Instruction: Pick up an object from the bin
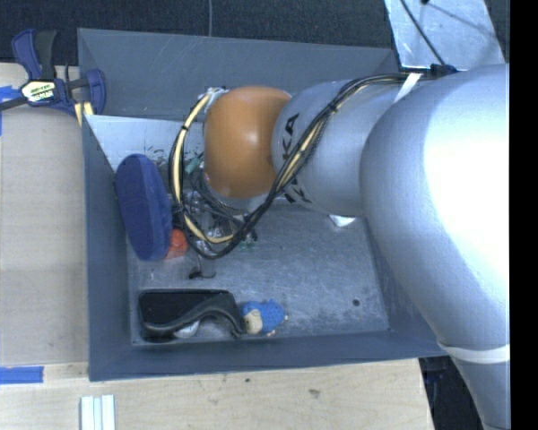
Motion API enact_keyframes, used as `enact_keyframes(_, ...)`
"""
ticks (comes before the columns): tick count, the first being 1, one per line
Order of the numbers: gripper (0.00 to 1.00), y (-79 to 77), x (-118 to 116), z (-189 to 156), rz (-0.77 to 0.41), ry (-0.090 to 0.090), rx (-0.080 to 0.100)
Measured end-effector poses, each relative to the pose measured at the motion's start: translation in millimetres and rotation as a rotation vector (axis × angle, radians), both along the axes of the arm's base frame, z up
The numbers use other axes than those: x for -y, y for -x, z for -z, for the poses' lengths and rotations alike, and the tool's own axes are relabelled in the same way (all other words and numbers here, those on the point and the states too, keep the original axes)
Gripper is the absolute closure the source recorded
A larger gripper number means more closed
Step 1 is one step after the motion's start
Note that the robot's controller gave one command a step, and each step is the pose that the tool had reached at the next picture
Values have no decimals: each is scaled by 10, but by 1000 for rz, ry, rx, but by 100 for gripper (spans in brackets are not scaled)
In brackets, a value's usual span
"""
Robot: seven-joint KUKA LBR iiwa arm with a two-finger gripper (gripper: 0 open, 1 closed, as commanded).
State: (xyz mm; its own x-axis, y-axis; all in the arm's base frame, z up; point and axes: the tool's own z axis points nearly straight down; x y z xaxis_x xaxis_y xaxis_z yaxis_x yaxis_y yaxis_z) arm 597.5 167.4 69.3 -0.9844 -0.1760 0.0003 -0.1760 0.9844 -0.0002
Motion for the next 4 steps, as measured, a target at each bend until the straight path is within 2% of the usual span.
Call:
enact_keyframes(1, 0, 183, 252, -17, 60, -1, 4)
enact_keyframes(2, 100, 171, 247, -25, 60, -2, 7)
enact_keyframes(3, 100, 140, 243, -1054, 60, -3, 12)
enact_keyframes(4, 100, 127, 242, -1217, 61, -2, 7)
